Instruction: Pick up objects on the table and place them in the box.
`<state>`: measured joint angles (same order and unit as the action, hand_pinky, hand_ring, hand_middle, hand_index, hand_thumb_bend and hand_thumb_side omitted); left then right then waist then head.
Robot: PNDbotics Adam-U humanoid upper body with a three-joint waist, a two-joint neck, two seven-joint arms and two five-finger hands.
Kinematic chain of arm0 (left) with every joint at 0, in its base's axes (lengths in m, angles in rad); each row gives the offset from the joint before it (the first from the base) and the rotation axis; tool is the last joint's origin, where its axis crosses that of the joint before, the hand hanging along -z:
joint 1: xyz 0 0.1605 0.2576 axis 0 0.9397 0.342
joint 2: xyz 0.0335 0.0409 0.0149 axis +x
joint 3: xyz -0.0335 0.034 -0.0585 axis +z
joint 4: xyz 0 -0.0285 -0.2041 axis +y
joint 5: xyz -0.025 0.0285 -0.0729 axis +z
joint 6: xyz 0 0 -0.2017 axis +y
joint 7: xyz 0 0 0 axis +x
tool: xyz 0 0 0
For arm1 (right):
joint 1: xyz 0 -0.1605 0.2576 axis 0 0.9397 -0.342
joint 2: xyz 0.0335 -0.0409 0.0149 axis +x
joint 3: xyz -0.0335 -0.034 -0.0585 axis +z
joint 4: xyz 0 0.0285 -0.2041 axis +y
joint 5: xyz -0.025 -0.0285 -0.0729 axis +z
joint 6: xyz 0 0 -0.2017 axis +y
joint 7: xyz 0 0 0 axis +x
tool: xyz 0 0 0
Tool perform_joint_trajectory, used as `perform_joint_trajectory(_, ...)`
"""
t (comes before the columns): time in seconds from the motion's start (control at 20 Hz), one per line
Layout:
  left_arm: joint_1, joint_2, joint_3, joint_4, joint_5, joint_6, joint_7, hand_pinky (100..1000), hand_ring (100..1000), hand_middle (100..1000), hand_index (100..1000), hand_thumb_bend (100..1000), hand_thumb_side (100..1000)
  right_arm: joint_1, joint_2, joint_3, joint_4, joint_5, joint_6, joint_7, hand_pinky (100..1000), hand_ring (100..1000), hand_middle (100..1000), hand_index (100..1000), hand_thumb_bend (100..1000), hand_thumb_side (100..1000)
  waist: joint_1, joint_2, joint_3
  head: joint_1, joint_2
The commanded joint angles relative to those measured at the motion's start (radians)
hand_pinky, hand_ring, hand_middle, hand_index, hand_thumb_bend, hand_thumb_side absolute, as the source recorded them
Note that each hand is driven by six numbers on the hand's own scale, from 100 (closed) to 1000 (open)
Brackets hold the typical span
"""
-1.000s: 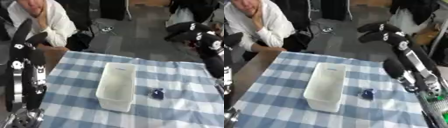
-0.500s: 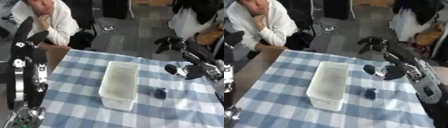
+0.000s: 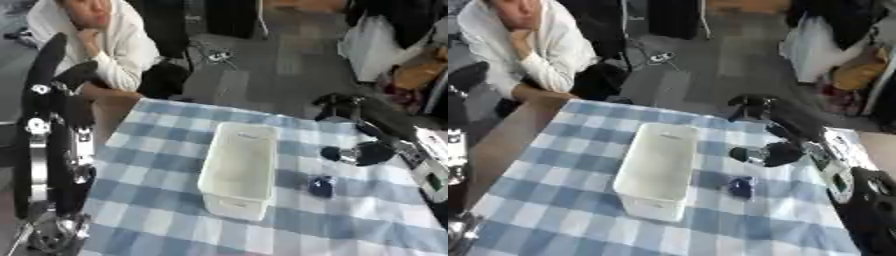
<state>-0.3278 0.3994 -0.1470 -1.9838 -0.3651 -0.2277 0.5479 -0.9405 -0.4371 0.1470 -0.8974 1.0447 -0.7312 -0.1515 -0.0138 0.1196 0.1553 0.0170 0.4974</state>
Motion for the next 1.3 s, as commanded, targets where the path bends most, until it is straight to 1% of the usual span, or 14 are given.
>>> perform_joint_trajectory(0.05, -0.008, 0.011, 0.002, -0.016, 0.002, 0.000, -0.001, 860, 776, 979, 987, 100, 869, -0.022, -0.007, -0.019, 0.032, 0.061, -0.006, -0.050, 795, 724, 840, 752, 633, 1000, 0.004, -0.014, -0.001, -0.004, 0.003)
perform_joint_trajectory(0.1, -0.008, 0.011, 0.002, -0.016, 0.002, 0.000, 0.000, 860, 776, 979, 986, 100, 869, -0.017, -0.005, -0.019, 0.041, 0.075, -0.008, -0.059, 807, 738, 845, 759, 648, 1000, 0.005, -0.013, -0.001, -0.003, 0.001)
perform_joint_trajectory(0.15, -0.009, 0.011, 0.002, -0.016, 0.002, 0.000, 0.000, 860, 776, 979, 986, 100, 874, -0.012, -0.004, -0.019, 0.050, 0.089, -0.010, -0.067, 806, 737, 845, 759, 757, 1000, 0.005, -0.012, -0.001, -0.002, 0.000)
perform_joint_trajectory(0.2, -0.009, 0.011, 0.002, -0.016, 0.002, -0.001, 0.000, 861, 776, 979, 986, 100, 869, -0.005, -0.001, -0.018, 0.059, 0.102, -0.011, -0.073, 816, 751, 853, 770, 657, 1000, 0.005, -0.012, -0.001, 0.000, -0.003)
perform_joint_trajectory(0.45, -0.009, 0.010, 0.001, -0.016, 0.002, 0.001, -0.001, 861, 776, 979, 987, 100, 870, 0.018, 0.014, -0.017, 0.088, 0.149, -0.020, -0.096, 823, 757, 857, 783, 663, 1000, 0.007, -0.008, -0.001, 0.002, -0.009)
perform_joint_trajectory(0.85, -0.014, 0.007, 0.000, -0.016, 0.003, 0.000, -0.001, 862, 776, 979, 987, 100, 870, 0.032, 0.029, -0.021, 0.113, 0.161, -0.030, -0.115, 825, 761, 859, 796, 671, 1000, 0.007, -0.002, 0.005, 0.004, -0.017)
perform_joint_trajectory(1.05, -0.022, 0.004, -0.001, -0.016, 0.003, -0.002, -0.001, 862, 776, 979, 987, 100, 871, 0.034, 0.039, -0.034, 0.129, 0.161, -0.019, -0.120, 828, 767, 862, 809, 677, 1000, 0.008, 0.005, 0.010, 0.001, -0.034)
perform_joint_trajectory(1.3, -0.029, 0.000, -0.002, -0.016, 0.005, -0.003, -0.001, 863, 776, 980, 988, 100, 871, 0.031, 0.041, -0.043, 0.140, 0.187, -0.007, -0.124, 836, 793, 869, 808, 672, 1000, 0.009, 0.014, 0.017, -0.003, -0.044)
